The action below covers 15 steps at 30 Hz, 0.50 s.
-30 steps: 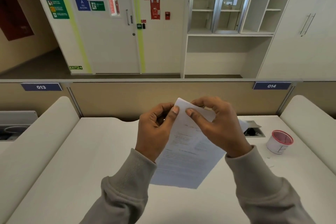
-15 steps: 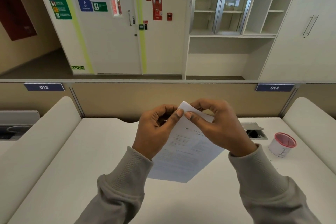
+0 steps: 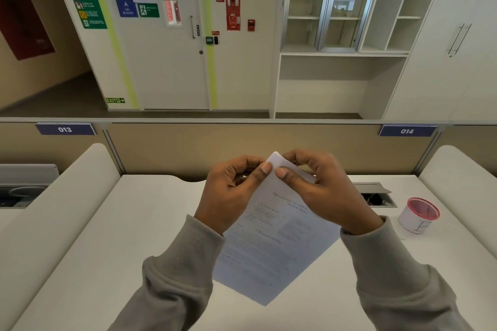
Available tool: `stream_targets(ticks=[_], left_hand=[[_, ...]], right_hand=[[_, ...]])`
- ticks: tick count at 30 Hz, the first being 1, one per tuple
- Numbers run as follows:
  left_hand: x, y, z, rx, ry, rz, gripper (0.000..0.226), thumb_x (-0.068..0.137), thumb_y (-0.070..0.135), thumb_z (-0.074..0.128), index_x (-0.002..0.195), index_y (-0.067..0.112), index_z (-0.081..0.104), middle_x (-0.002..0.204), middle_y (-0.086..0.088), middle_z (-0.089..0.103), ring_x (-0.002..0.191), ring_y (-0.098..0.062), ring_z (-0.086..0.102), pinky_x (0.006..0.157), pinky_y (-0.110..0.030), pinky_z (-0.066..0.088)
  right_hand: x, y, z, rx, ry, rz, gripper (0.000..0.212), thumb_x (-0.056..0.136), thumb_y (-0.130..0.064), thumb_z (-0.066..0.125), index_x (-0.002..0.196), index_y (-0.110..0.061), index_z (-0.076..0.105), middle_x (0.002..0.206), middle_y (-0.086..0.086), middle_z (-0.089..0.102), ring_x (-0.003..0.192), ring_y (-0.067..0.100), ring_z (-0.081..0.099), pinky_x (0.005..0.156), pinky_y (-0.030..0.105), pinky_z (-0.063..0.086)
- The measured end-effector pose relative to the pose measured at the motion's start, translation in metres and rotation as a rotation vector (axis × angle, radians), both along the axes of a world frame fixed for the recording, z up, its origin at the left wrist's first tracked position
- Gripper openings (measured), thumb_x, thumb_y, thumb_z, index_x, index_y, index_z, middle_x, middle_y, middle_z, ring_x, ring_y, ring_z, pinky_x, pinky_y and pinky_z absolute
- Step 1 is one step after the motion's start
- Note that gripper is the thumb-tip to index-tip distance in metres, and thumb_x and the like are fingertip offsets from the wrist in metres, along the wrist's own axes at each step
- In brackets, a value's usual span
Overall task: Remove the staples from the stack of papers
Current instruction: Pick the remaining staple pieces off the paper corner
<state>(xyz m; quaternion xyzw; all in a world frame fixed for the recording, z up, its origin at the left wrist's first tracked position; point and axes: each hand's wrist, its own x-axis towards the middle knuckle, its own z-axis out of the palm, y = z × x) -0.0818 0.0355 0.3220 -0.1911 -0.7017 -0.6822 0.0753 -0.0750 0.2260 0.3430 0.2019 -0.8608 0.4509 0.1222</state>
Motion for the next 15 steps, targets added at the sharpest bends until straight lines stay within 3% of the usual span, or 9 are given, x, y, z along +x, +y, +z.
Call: stream_targets(ticks=[7, 10, 15], left_hand=[[-0.0001, -0.0011, -0.0007, -0.008, 0.007, 0.007, 0.019, 0.092, 0.03, 0.066, 0.1, 0.016, 0.076, 0.094, -0.003, 0.076, 0.087, -0.026, 0.073, 0.075, -0.04, 0.062], [-0.0008, -0.0015, -0.0025, -0.03, 0.018, 0.029, 0.02, 0.092, 0.032, 0.066, 0.1, 0.017, 0.076, 0.093, -0.001, 0.076, 0.087, -0.025, 0.073, 0.072, -0.037, 0.061], [-0.0033, -0.0038, -0.0059, -0.077, 0.049, 0.054, 0.018, 0.093, 0.035, 0.065, 0.101, 0.022, 0.075, 0.093, 0.003, 0.076, 0.089, -0.023, 0.072, 0.076, -0.044, 0.063]], right_hand=[[0.0016, -0.0023, 0.0002, -0.096, -0.046, -0.002, 0.016, 0.093, -0.035, 0.063, 0.096, -0.021, 0.071, 0.087, -0.008, 0.072, 0.085, 0.015, 0.07, 0.065, 0.025, 0.057], [0.0013, -0.0036, -0.0012, -0.093, -0.033, -0.016, 0.015, 0.094, -0.033, 0.064, 0.096, -0.022, 0.072, 0.088, -0.009, 0.072, 0.087, 0.015, 0.069, 0.069, 0.026, 0.058], [0.0001, -0.0043, -0.0033, -0.098, -0.019, -0.045, 0.016, 0.094, -0.037, 0.064, 0.097, -0.024, 0.074, 0.088, -0.009, 0.073, 0.087, 0.015, 0.069, 0.074, 0.03, 0.059]])
